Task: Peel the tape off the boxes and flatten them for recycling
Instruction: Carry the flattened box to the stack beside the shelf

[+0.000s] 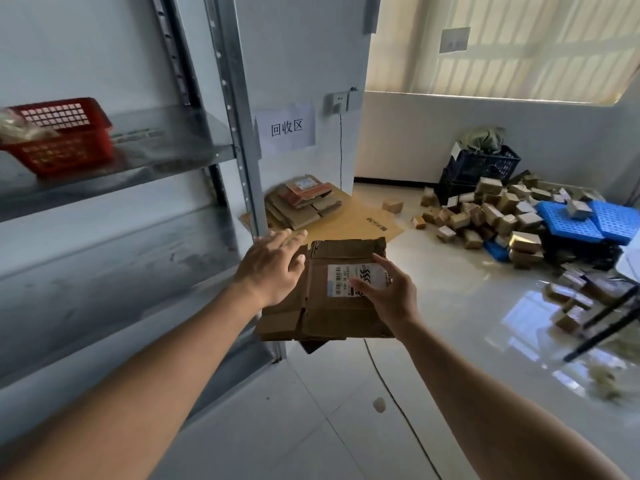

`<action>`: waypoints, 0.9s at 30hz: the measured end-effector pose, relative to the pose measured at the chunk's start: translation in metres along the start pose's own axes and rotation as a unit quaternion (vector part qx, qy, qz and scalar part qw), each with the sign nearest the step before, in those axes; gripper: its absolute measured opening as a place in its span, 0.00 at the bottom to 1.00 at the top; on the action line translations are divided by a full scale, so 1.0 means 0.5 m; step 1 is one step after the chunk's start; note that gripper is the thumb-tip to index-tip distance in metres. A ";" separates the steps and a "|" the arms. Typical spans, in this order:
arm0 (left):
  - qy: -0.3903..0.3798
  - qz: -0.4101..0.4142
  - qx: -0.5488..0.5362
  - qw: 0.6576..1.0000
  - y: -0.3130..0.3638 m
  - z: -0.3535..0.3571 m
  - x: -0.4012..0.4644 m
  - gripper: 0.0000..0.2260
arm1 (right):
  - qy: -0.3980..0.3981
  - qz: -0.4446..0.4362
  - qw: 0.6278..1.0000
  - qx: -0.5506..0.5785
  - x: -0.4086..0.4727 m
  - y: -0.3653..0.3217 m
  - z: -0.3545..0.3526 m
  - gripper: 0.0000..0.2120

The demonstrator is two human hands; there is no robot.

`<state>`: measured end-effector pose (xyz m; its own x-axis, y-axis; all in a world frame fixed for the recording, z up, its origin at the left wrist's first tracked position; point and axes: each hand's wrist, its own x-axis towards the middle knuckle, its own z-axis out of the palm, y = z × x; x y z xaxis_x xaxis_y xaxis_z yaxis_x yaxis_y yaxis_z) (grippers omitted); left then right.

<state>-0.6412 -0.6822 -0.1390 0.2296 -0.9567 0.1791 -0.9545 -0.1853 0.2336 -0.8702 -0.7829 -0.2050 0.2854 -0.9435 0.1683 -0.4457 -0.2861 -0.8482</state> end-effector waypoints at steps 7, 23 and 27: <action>-0.018 -0.012 -0.005 1.000 0.042 0.079 0.202 0.25 | -0.006 0.011 1.000 0.014 0.194 0.088 -0.032 0.37; -0.073 -0.095 -0.023 0.992 -0.185 0.255 0.772 0.26 | -0.086 0.035 0.996 0.011 0.830 0.180 0.204 0.36; -0.072 -0.121 -0.014 0.990 -0.230 0.288 0.879 0.26 | -0.110 0.044 0.992 0.033 0.957 0.199 0.256 0.37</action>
<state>-0.4579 -1.1138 -0.2247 0.4198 -0.9073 -0.0223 -0.8684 -0.4087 0.2807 -0.6694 -1.2416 -0.2732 0.4289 -0.9032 -0.0159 -0.4232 -0.1853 -0.8869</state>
